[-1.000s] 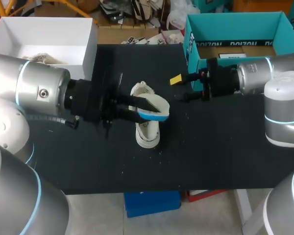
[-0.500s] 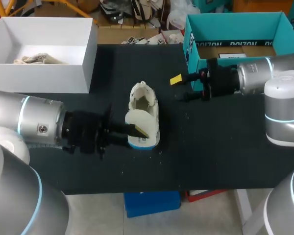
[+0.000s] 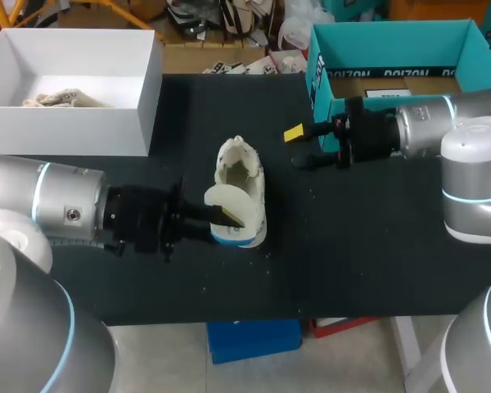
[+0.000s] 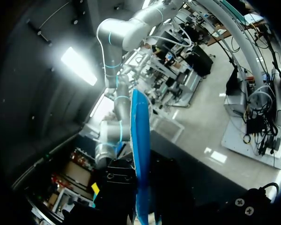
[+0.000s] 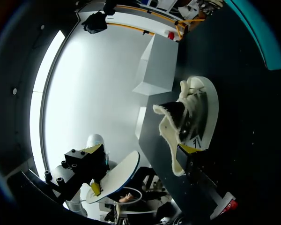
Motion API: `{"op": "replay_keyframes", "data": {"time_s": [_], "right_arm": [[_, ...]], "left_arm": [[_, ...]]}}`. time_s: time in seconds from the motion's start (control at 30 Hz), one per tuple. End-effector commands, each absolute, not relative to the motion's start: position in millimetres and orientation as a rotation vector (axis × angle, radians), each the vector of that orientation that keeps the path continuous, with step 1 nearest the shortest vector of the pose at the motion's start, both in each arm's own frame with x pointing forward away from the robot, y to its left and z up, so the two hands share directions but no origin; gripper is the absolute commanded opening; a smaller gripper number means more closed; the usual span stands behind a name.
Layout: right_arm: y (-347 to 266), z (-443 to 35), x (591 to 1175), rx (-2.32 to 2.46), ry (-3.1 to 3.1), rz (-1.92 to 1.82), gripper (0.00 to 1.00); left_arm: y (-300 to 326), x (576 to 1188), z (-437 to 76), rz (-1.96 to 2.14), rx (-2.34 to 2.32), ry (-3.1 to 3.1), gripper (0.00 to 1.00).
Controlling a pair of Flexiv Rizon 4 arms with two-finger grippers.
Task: Take the shoe out of the shoebox, open the shoe tongue, remove and reinsert the insole, then place the shoe into the shoebox
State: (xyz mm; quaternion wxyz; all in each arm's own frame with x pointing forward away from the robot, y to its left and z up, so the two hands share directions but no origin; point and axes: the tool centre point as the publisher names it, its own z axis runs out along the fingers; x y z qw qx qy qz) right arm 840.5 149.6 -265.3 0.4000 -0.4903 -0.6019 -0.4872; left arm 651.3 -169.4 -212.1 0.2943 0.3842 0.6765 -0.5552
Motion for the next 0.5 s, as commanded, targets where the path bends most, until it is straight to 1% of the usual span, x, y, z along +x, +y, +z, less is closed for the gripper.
{"op": "replay_keyframes", "data": {"time_s": [0.03,0.13,0.2,0.4,0.5], "right_arm": [[151,-266,840,-1.243,-1.521,-1.235,1.00],[151,-266,840,-1.243,-1.521,-1.235,1.00],[151,-266,840,-1.243,-1.521,-1.235,1.00],[151,-266,840,-1.243,-1.521,-1.235,1.00],[151,-266,840,-1.243,-1.521,-1.235,1.00]], "left_arm": [[-171,651,-213,-1.474,1.021,1.799,0.00],[-175,652,-211,-1.454,1.065,1.671,0.00],[-176,652,-211,-1.317,1.170,1.551,0.00],[-167,659,-217,-1.286,1.195,1.388,0.00],[-163,670,-229,-1.267,1.224,1.305,0.00]]}}
